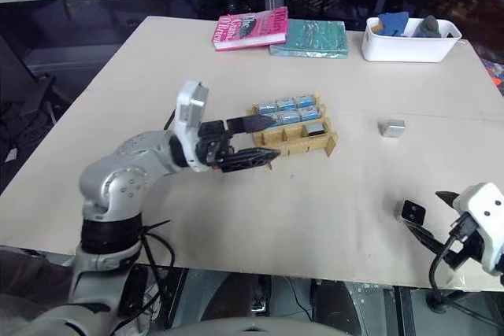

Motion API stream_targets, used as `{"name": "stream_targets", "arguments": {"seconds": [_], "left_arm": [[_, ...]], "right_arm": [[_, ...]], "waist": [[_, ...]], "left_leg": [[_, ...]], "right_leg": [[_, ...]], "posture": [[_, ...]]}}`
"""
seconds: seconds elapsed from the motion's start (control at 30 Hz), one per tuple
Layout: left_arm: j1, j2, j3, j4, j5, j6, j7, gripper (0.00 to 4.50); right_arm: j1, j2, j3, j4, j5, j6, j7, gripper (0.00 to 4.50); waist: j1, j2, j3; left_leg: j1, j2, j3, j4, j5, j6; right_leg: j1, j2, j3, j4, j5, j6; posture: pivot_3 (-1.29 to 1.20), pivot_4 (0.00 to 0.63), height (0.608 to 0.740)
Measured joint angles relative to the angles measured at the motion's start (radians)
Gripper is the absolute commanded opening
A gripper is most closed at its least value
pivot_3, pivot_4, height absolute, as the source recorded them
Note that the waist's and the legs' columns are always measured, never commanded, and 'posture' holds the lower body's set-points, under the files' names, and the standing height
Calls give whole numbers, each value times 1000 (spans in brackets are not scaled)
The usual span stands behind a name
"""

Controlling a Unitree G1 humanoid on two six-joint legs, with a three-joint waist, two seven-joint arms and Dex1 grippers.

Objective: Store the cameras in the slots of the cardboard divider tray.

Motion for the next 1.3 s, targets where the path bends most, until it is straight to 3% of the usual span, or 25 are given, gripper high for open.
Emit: {"name": "stream_targets", "arguments": {"seconds": [0.47, 1.2, 1.23, 1.3], "left_arm": [[174, 71, -9, -125, -86, -29, 74, 4396], [209, 119, -22, -143, -116, -77, 103, 4396], [209, 123, -23, -143, -117, -77, 104, 4500], [209, 126, -23, -143, -124, -77, 106, 4500]], "right_arm": [[-215, -124, 201, 304, -108, -50, 208, 4500], [-278, -113, 283, 365, -164, -73, 257, 4500], [-278, -112, 289, 365, -165, -73, 258, 3959], [-279, -112, 293, 366, -168, -74, 258, 3295]], "waist": [[0, 0, 0], [0, 0, 0], [0, 0, 0], [0, 0, 0]], "left_leg": [[0, 0, 0, -2, 0, 0], [0, 0, 0, -2, 0, -1], [0, 0, 0, -2, 0, 0], [0, 0, 0, -3, 0, -1]], "right_leg": [[0, -3, 0, -1, 0, 0], [-1, -6, -1, -2, -1, -2], [-1, -6, -1, -2, -2, -3], [-1, -6, -1, -2, -2, -3]], "posture": [[0, 150, 740], [0, 150, 740], [0, 150, 740], [0, 150, 740]]}}
